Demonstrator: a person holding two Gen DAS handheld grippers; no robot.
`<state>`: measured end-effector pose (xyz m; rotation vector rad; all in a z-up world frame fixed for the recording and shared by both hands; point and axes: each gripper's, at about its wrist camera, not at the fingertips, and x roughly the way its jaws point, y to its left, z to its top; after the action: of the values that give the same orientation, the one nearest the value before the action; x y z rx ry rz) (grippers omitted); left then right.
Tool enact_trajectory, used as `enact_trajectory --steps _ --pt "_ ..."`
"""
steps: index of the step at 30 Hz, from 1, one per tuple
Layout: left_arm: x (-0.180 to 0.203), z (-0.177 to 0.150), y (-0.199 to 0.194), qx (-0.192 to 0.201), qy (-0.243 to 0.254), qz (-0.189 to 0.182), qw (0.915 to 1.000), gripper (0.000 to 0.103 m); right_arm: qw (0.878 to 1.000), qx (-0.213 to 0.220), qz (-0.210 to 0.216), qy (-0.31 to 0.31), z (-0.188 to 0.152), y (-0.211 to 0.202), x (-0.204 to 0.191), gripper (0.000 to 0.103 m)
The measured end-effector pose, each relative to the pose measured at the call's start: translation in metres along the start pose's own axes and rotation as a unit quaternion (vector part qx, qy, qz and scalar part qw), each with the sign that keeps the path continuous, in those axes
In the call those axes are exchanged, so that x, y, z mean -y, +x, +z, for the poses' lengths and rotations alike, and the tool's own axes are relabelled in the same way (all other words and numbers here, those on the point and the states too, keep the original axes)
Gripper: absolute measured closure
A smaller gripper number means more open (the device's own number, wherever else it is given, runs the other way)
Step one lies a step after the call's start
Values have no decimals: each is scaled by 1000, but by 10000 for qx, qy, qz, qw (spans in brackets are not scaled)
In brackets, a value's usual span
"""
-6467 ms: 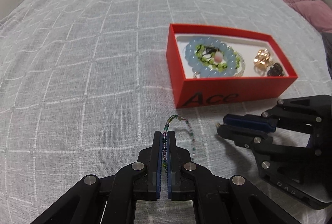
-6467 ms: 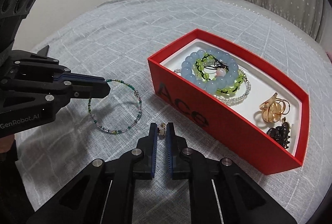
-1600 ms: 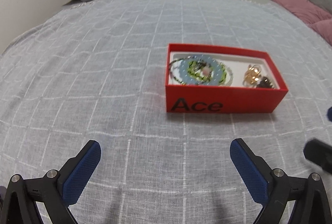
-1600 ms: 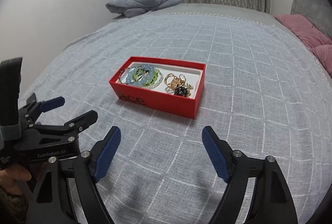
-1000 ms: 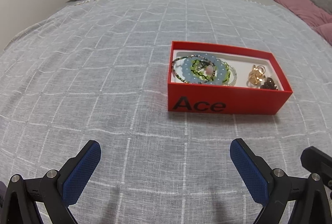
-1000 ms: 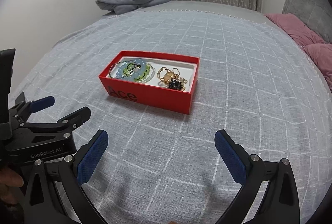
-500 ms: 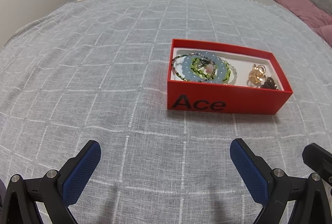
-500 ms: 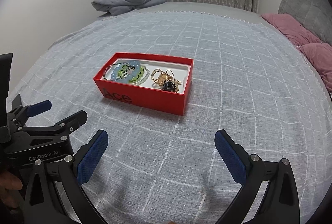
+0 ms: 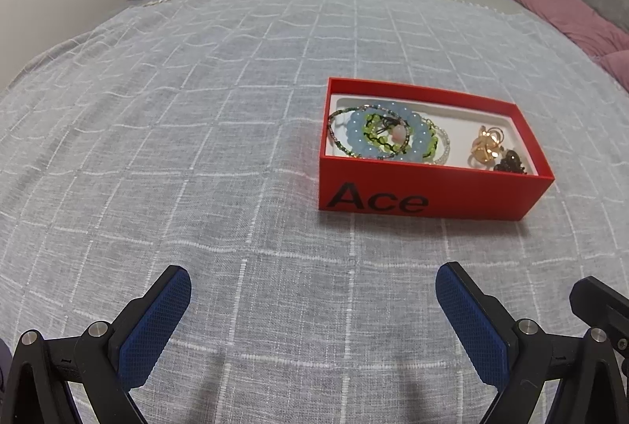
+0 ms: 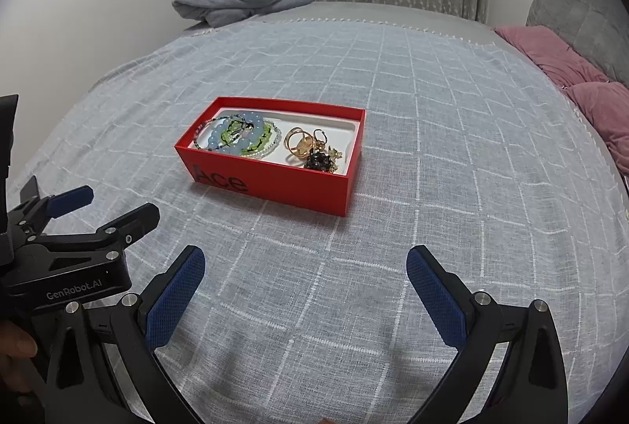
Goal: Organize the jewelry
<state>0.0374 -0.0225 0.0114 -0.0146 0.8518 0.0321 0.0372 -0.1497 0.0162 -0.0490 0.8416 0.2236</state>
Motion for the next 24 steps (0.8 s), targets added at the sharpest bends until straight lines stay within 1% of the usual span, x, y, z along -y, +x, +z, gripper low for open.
enact_trajectory --steps 24 --pt "-2 0 -1 56 4 111 9999 1 10000 -52 -47 3 0 1 0 0"
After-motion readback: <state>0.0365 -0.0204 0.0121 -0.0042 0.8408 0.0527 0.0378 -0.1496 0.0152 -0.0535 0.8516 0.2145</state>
